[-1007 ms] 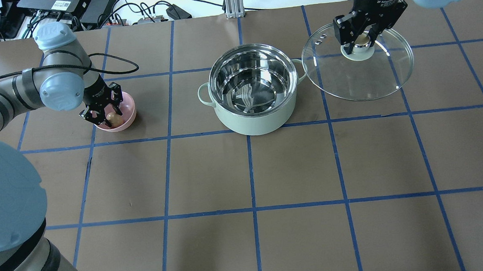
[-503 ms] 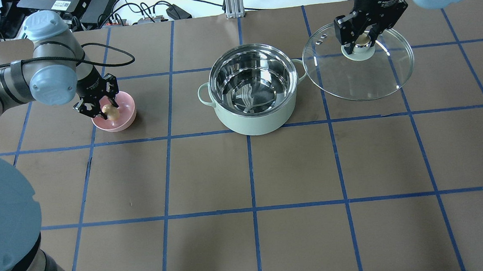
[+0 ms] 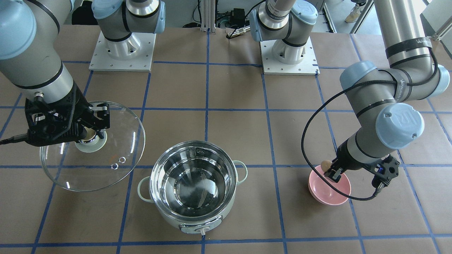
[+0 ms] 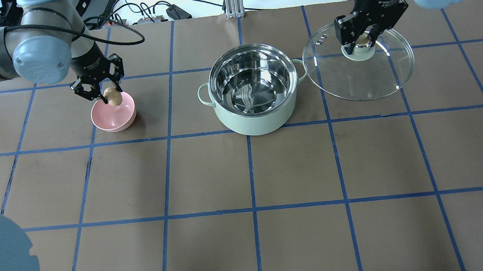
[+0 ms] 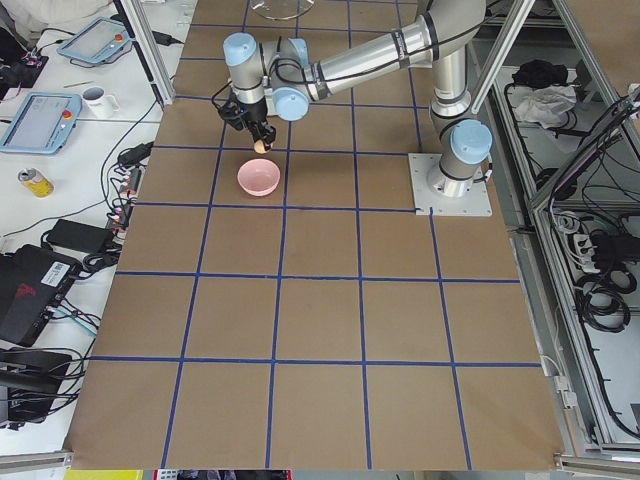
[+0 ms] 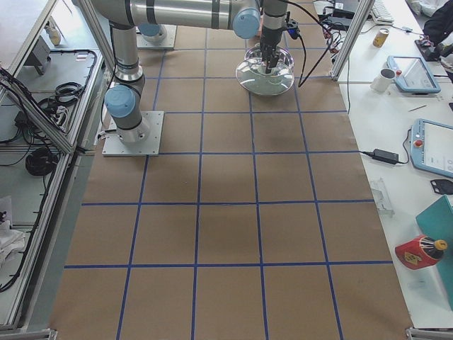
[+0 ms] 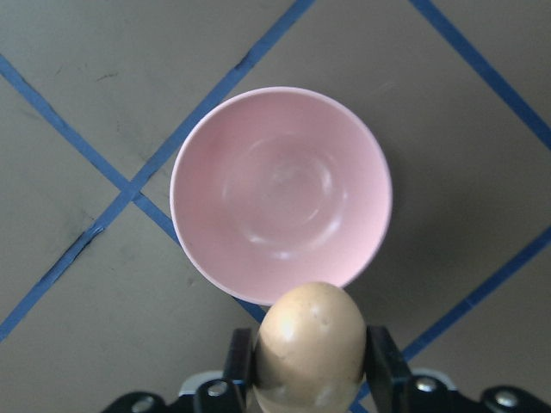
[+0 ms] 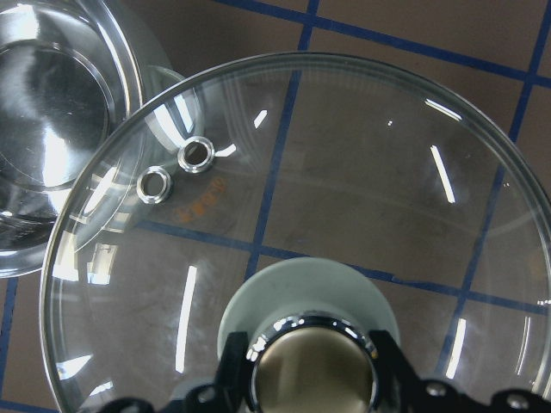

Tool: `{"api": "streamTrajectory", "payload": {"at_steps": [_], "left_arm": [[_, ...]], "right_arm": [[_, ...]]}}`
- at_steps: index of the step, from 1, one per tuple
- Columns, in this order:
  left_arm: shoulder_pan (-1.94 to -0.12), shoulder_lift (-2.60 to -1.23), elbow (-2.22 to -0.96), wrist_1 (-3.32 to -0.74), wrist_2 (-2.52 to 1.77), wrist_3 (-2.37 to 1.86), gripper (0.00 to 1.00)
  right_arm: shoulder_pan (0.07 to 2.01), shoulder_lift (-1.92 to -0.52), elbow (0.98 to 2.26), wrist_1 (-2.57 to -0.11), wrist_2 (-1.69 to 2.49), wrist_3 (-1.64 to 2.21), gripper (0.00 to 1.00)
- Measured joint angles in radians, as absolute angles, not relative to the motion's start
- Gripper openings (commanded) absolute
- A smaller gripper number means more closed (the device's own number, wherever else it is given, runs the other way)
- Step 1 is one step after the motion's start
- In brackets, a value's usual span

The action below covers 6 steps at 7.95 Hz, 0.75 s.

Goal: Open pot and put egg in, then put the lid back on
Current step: 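Lift brown egg from bowl with left gripper and carry it over pot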

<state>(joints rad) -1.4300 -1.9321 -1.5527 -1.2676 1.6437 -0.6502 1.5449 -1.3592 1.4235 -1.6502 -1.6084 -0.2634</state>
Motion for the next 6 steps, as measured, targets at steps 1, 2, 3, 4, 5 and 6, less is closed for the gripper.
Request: {"api": "streamTrajectory", "payload": {"at_steps": [1, 2, 3, 4, 5, 6], "left_arm": [[-1.479, -1.91, -1.527, -1.276, 1.642, -0.614, 0.0], [-1.532, -1.893, -1.507, -1.279, 1.639, -0.589, 0.0], [-1.585, -1.885, -1.496, -1.277, 1.633, -0.573, 0.0], [-1.627, -1.885, -1.484, -1.272, 1.608, -0.56, 0.0], [-1.654, -1.891, -1.464, -1.268, 1.563, -0.538, 0.0], [-1.672, -1.9, -1.441, -1.268, 1.502, -0.512, 0.0]], "right_arm": [[1.545, -1.359, 1.424, -1.649, -1.607, -0.263, 0.0], [1.545, -1.359, 1.424, -1.648, -1.604, -0.263, 0.0], [1.545, -1.359, 1.424, -1.648, -1.603, -0.262, 0.0], [1.545, -1.359, 1.424, -1.648, -1.602, -0.262, 0.0], [1.545, -1.359, 1.424, -1.648, -1.601, -0.262, 0.0], [1.545, -1.359, 1.425, -1.647, -1.6, -0.261, 0.0]]}}
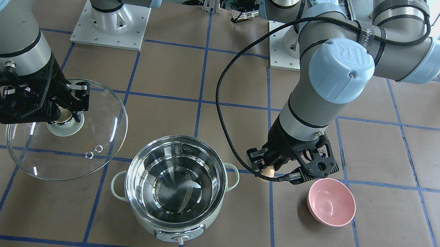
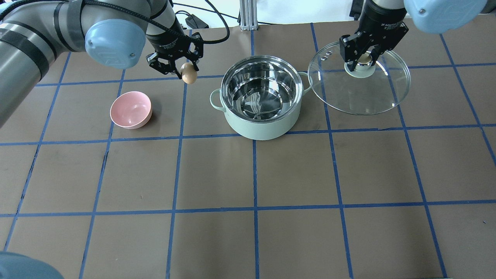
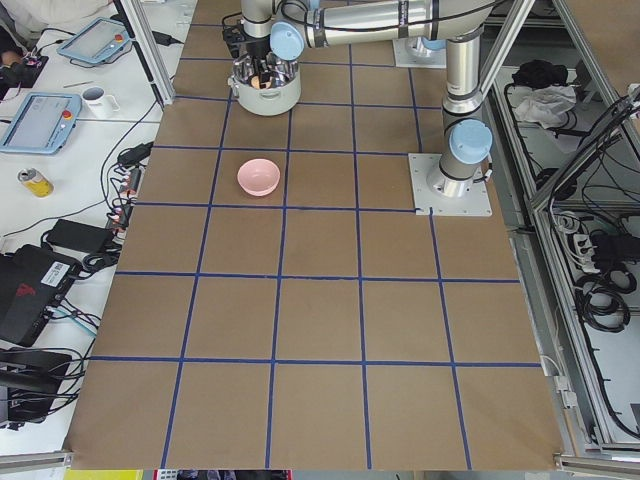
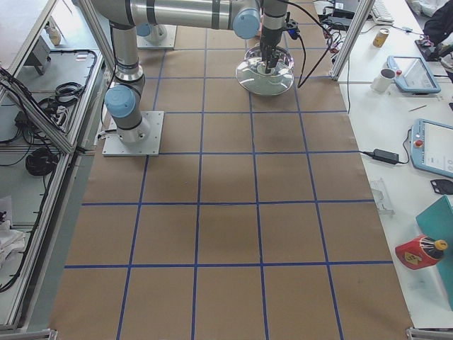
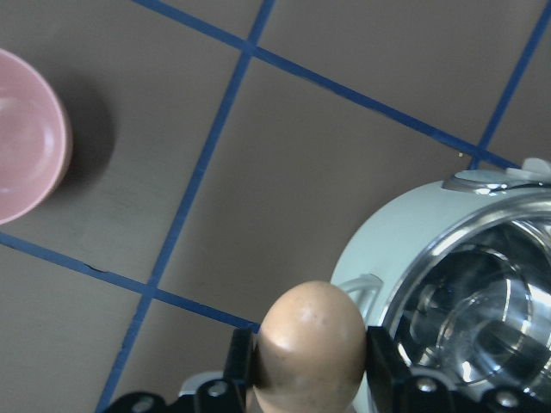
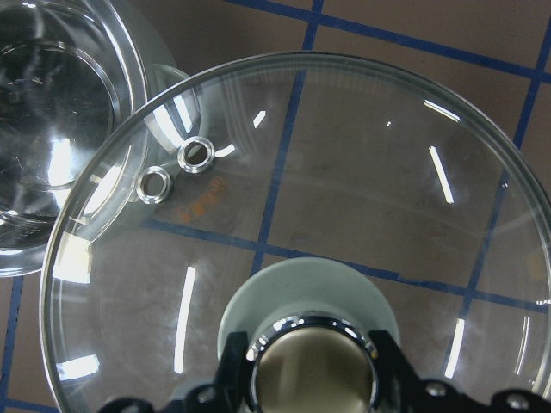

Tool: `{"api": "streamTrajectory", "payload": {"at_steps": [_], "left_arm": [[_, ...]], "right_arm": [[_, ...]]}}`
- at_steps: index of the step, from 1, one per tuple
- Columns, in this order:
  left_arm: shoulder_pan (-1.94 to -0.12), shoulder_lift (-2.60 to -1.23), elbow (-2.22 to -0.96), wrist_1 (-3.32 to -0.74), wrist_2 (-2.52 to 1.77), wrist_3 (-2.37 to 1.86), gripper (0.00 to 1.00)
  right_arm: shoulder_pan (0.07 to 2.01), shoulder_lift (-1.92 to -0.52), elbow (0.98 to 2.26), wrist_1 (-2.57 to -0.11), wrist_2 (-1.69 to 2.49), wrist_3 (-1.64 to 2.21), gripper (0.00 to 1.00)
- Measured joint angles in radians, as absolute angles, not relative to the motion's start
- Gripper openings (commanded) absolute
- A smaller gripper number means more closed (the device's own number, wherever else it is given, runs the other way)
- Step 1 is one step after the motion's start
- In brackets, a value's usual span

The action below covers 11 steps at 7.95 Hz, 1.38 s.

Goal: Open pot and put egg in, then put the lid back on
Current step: 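Lift brown egg from bowl with left gripper and carry it over pot, then lower the egg into the pot with the left gripper and release it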

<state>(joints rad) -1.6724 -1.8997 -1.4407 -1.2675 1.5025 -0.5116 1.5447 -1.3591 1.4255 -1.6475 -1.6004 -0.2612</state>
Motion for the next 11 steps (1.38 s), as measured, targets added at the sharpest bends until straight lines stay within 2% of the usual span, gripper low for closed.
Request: {"api": "streamTrajectory", "payload": {"at_steps": [6, 11], "left_arm": [[-1.764, -1.92, -1.42, -1.258, 1.521, -0.271, 0.0], [-1.846, -2.043, -1.388, -1.045, 1.446, -0.466, 0.0]], "right_arm": [[1.543, -1.359, 1.427, -1.648, -1.599, -0.261, 0.0], [1.543, -1.359, 1.432, -1.649, -1.594, -0.259, 0.0]]}}
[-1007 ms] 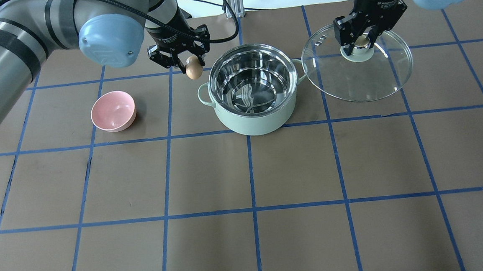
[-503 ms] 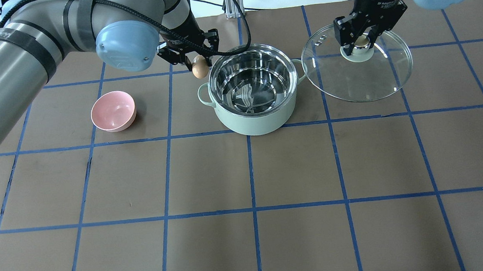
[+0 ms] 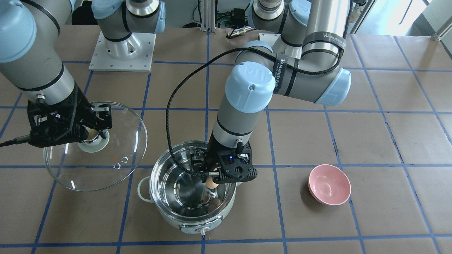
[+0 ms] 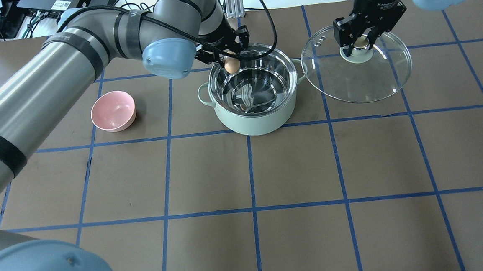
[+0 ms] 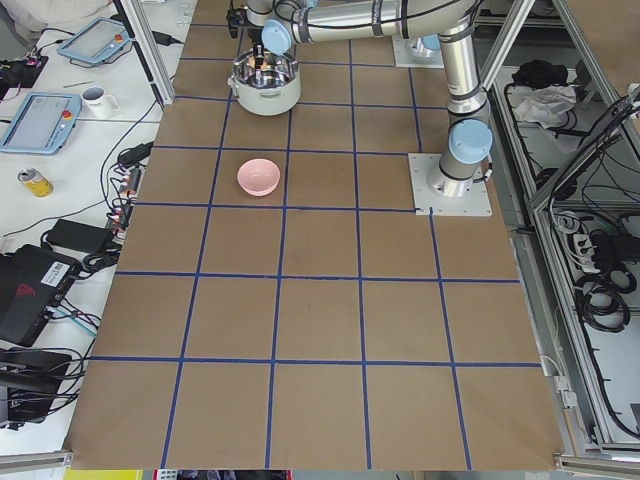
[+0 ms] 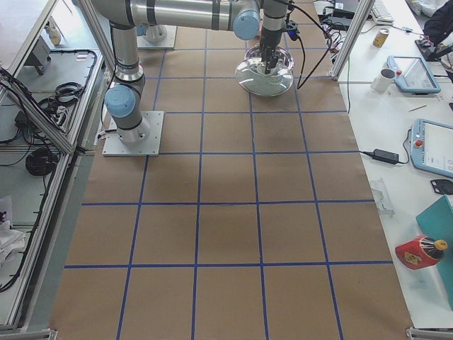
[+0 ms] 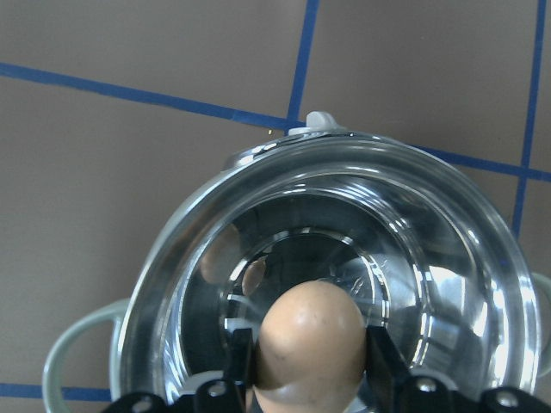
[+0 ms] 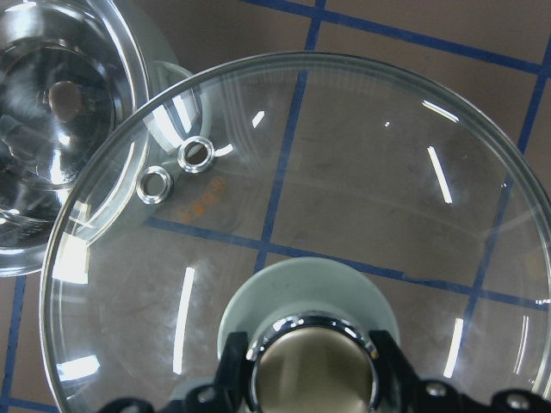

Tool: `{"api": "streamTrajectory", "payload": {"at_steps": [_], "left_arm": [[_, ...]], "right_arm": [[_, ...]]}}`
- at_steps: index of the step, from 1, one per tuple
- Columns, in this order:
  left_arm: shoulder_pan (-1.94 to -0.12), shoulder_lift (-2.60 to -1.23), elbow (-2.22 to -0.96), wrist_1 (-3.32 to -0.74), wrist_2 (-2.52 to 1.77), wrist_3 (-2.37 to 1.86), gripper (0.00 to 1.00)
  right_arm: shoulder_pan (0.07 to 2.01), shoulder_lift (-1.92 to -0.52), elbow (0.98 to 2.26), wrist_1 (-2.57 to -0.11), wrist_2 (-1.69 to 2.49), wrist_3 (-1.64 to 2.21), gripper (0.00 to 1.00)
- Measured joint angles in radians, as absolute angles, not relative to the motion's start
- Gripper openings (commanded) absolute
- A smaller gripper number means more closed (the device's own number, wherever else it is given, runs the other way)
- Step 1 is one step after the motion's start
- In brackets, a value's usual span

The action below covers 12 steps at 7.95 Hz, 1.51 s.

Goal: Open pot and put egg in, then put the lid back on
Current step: 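Lower the egg into the pot with the left gripper and release it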

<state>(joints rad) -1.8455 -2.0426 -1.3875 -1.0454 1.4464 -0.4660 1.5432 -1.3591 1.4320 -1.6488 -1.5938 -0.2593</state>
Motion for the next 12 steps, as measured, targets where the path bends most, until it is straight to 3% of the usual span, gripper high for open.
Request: {"api": "streamTrajectory", "payload": {"at_steps": [12], "left_arm": [[-1.924, -2.179, -1.398, -0.974, 1.465, -0.569, 0.0]], "right_arm": [[1.543, -1.361, 1.451, -1.655, -1.593, -0.261, 0.0]]}}
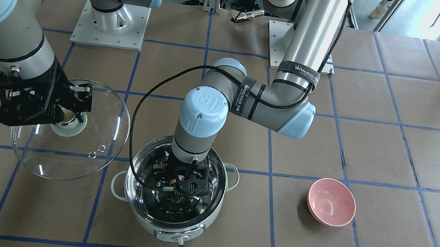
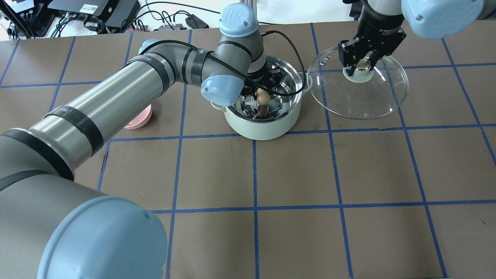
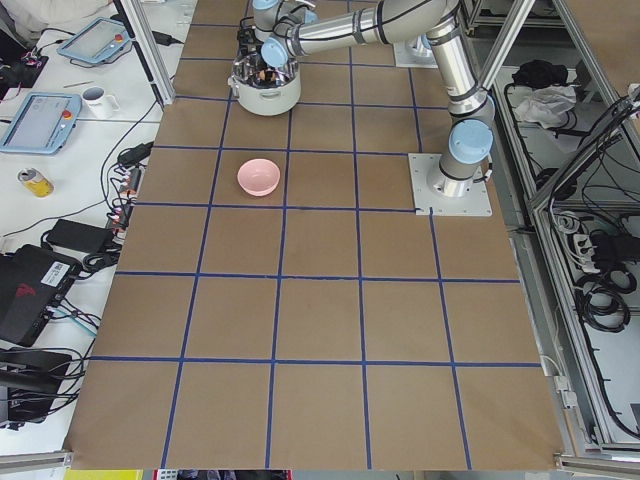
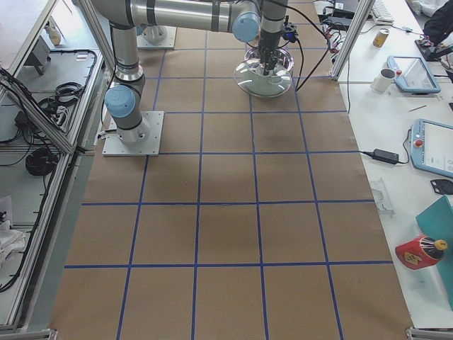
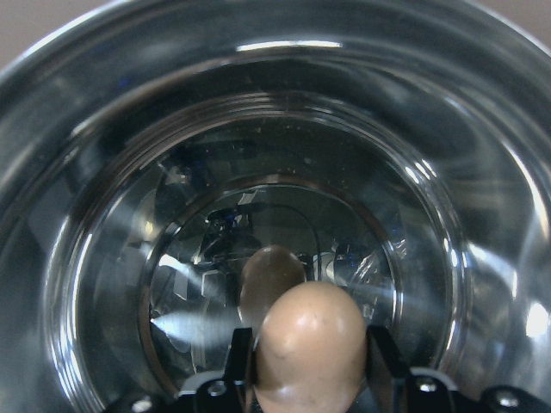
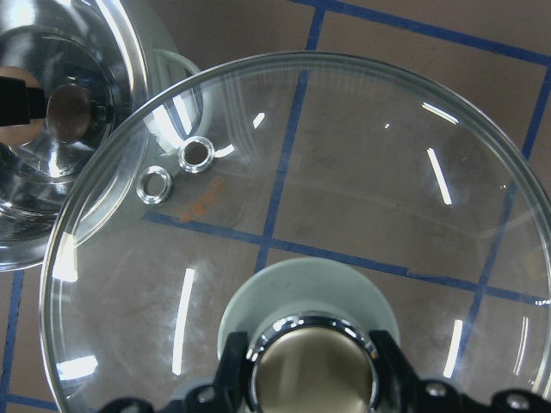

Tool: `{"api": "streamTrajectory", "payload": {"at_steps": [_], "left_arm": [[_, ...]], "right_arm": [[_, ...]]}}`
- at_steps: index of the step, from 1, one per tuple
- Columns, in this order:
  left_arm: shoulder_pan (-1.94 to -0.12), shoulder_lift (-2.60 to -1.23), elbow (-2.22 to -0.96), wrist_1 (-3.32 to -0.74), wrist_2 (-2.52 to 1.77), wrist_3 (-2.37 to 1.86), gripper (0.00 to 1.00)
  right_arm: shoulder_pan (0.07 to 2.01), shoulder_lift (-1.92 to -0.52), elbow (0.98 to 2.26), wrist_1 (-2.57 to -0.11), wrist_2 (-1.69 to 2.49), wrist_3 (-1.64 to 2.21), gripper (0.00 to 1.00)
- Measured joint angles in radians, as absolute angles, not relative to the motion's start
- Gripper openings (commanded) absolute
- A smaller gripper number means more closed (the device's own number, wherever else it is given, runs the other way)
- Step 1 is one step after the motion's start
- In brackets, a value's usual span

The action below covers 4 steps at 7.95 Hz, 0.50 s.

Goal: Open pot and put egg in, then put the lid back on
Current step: 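Lower the egg into the pot with the left gripper and release it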

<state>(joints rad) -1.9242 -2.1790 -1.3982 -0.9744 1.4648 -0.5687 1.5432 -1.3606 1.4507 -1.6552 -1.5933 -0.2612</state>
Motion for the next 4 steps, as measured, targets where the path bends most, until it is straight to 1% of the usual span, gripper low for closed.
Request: {"api": "streamTrajectory", "payload": {"at_steps": [4], "left_arm": [[-1.927, -2.185, -1.432, -0.935, 1.463, -0.564, 0.0]], "right_arm": [[1.543, -1.361, 1.451, -1.657, -1.592, -0.26, 0.0]]}}
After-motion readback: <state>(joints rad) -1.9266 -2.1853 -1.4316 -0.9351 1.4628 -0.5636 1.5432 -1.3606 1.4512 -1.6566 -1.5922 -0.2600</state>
